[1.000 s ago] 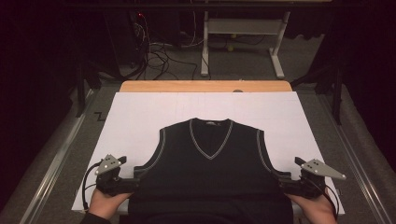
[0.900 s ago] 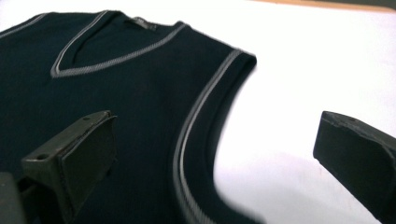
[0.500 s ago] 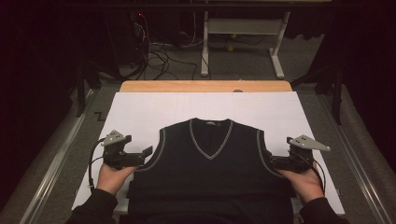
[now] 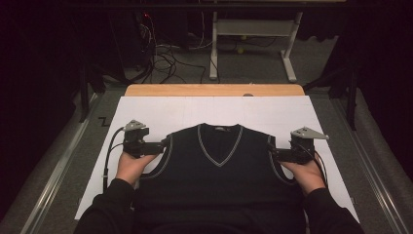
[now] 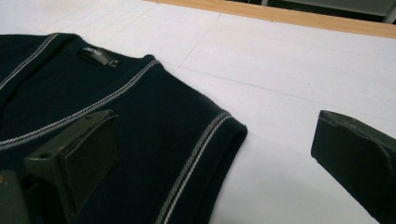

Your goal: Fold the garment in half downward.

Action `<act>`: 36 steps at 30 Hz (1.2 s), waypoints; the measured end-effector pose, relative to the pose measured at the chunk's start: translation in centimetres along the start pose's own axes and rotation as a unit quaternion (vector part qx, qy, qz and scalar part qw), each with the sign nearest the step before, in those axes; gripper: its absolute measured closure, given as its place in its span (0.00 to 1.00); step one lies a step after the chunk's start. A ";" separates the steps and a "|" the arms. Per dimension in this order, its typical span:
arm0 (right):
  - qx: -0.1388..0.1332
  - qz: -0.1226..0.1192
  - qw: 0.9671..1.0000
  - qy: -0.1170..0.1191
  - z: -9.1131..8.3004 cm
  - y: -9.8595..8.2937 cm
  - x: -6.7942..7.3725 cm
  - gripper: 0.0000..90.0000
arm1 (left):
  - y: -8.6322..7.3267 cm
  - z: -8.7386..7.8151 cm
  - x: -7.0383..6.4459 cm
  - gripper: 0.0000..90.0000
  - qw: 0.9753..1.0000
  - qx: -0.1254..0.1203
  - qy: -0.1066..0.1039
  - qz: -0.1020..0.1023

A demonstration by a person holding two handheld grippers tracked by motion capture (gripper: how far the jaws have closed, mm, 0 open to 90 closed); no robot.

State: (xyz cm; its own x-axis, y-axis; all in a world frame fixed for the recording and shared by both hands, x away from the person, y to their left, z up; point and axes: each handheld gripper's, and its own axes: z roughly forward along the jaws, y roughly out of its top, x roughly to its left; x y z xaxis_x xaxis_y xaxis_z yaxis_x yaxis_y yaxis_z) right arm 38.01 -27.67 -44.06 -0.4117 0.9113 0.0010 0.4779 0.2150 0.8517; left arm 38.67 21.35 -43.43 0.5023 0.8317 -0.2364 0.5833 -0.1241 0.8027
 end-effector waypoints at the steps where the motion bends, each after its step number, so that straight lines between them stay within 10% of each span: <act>1: 0.002 0.004 1.000 0.001 0.1 0.2 0.0 0.02 | 0.3 0.2 0.0 0.00 1.000 0.001 0.001 -0.001; 11: 0.008 -0.008 1.000 -0.009 1.7 2.7 0.2 0.02 | 2.5 1.5 0.4 0.00 1.000 0.001 0.004 -0.022; 21: 0.066 0.034 0.997 -0.016 4.5 2.2 -0.8 0.12 | 1.8 4.4 1.9 0.00 0.996 0.070 0.011 -0.060; 31: 0.123 0.037 0.991 -0.023 6.3 0.9 -1.1 0.25 | 0.7 6.8 1.8 0.17 0.987 0.142 0.038 -0.067; 36: 0.130 0.029 0.991 -0.031 6.6 0.7 -0.9 0.31 | 0.6 6.9 1.1 0.31 0.988 0.139 0.054 -0.045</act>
State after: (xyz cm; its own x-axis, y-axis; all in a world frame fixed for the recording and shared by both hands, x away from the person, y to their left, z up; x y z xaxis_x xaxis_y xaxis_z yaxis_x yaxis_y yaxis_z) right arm 43.83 -26.01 -46.94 -0.3330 0.9429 0.0073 0.6859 0.2369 0.6880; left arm 43.94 18.43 -47.02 0.3779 0.8971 -0.2289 0.7825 -0.1774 0.5968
